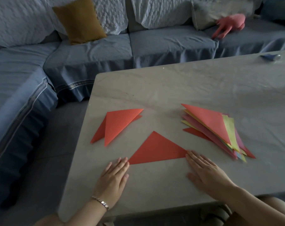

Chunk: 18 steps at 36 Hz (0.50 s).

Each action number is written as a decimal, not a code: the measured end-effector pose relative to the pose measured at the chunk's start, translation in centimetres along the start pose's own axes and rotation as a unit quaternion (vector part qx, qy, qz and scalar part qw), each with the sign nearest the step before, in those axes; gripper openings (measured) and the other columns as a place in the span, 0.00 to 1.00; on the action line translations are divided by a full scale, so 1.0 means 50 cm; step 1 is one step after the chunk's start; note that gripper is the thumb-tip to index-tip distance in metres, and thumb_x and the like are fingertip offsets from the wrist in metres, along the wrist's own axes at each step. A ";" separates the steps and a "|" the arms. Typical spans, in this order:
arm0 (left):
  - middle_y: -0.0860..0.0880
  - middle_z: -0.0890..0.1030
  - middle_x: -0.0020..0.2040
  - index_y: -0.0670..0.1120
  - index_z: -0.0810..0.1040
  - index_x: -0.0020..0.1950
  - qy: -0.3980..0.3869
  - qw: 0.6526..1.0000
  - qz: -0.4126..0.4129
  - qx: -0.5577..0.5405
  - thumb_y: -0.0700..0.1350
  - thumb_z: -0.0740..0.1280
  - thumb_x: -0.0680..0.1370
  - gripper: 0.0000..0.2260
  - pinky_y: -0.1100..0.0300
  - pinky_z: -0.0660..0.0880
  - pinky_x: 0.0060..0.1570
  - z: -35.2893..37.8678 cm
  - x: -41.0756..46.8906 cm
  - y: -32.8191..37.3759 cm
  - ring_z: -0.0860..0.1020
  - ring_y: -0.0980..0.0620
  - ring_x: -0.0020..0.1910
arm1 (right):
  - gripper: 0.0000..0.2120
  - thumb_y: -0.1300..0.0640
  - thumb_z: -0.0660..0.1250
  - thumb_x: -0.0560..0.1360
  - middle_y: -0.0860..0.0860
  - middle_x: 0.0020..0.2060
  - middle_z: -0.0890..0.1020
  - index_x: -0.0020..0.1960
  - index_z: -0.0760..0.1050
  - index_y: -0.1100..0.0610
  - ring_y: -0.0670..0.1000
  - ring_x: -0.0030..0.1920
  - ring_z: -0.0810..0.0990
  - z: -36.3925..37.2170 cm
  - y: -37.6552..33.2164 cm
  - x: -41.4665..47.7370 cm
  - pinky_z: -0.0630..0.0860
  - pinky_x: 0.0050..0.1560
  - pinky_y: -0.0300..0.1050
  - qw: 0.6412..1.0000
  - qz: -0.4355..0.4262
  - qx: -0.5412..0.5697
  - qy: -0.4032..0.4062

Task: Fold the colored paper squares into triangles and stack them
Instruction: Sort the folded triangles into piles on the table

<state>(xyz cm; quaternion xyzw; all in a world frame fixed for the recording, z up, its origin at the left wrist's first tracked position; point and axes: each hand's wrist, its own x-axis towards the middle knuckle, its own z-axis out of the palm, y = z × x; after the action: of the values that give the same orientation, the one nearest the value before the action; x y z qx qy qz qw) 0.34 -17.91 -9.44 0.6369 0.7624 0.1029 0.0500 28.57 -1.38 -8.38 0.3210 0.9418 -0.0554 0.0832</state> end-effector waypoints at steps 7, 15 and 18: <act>0.45 0.84 0.47 0.44 0.83 0.34 0.107 0.990 -0.088 -0.033 0.50 0.54 0.73 0.21 0.60 0.68 0.54 -0.005 0.017 0.000 0.82 0.47 0.49 | 0.27 0.47 0.44 0.80 0.49 0.56 0.81 0.55 0.80 0.55 0.49 0.58 0.79 -0.006 0.007 -0.011 0.70 0.62 0.49 0.990 0.057 0.065 0.113; 0.39 0.81 0.54 0.36 0.80 0.52 0.091 0.983 -0.091 -0.128 0.41 0.66 0.67 0.16 0.46 0.76 0.50 -0.016 0.086 0.053 0.80 0.41 0.53 | 0.16 0.53 0.69 0.73 0.51 0.55 0.78 0.59 0.76 0.54 0.56 0.60 0.73 -0.051 -0.032 0.067 0.67 0.60 0.50 0.957 0.163 0.183 0.154; 0.43 0.65 0.71 0.42 0.70 0.67 0.015 0.995 -0.023 -0.094 0.40 0.62 0.75 0.20 0.55 0.62 0.68 -0.002 0.098 0.077 0.65 0.45 0.70 | 0.32 0.40 0.68 0.70 0.52 0.64 0.69 0.70 0.64 0.50 0.54 0.67 0.63 -0.071 -0.056 0.106 0.62 0.65 0.47 0.968 0.184 0.169 0.029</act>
<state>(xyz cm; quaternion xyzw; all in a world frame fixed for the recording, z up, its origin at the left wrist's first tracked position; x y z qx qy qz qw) 3.13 -12.45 -8.21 0.6101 0.7643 0.1827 0.1010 22.26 0.12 -5.76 0.4993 0.8457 -0.1881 0.0097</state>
